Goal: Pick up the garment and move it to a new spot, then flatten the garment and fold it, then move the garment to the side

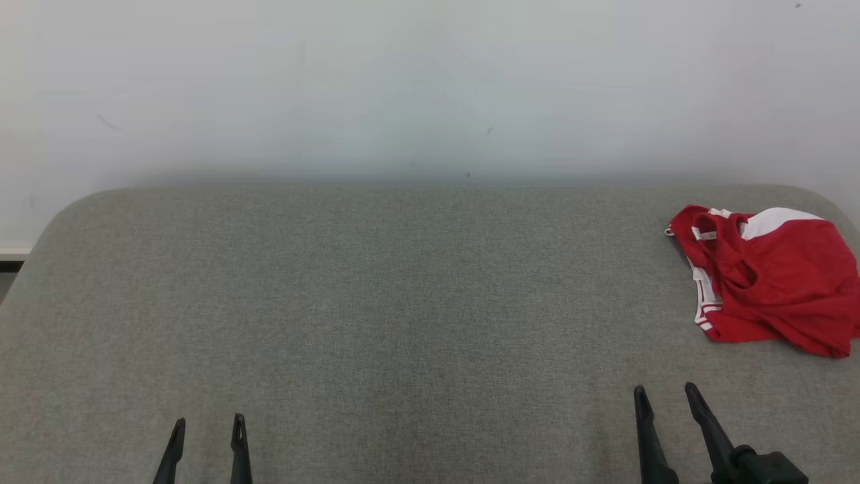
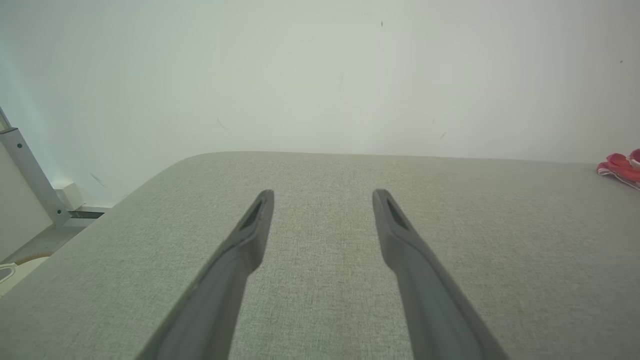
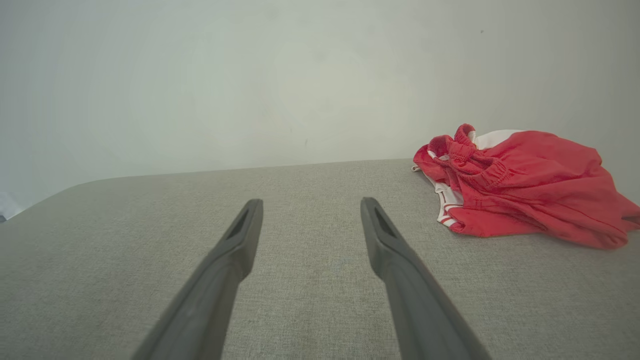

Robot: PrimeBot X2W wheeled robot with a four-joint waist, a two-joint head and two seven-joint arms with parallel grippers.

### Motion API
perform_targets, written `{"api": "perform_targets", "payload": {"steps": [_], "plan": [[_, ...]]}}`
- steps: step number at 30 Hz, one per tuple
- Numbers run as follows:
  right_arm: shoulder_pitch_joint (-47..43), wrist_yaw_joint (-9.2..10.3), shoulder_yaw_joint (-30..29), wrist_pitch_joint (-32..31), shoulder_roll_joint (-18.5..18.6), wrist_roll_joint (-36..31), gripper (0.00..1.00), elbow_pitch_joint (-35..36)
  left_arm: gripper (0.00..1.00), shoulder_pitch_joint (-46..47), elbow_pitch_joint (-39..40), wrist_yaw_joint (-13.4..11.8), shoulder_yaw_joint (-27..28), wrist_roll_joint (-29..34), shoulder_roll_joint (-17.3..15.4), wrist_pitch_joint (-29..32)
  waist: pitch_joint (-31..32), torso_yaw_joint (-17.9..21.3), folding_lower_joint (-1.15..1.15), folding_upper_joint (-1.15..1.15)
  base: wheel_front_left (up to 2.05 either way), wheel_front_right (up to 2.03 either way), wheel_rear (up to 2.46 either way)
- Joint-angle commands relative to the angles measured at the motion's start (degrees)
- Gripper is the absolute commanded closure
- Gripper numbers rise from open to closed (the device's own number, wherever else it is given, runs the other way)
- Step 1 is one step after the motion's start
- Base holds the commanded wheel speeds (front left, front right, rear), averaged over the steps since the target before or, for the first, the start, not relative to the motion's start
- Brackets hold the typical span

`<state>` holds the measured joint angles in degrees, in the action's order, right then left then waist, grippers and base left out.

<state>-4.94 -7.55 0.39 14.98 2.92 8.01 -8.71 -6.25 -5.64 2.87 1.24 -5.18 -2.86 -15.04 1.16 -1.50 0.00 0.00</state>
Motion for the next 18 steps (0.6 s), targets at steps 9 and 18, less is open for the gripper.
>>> {"api": "perform_targets", "payload": {"steps": [9,18], "plan": [[-1.0,0.15,0.5,0.2,0.0,0.7,0.00,0.0,0.00,-1.4,0.3,0.0,0.1,-0.5,-0.1,-0.2,0.1,0.3,0.00,0.00,0.00,0.00,0.00],[-1.1,0.15,0.7,0.2,0.0,0.9,0.00,-0.3,0.00,-1.7,0.0,-0.3,0.2,-0.7,-0.1,-0.2,0.3,0.2,0.00,0.00,0.00,0.00,0.00]]}}
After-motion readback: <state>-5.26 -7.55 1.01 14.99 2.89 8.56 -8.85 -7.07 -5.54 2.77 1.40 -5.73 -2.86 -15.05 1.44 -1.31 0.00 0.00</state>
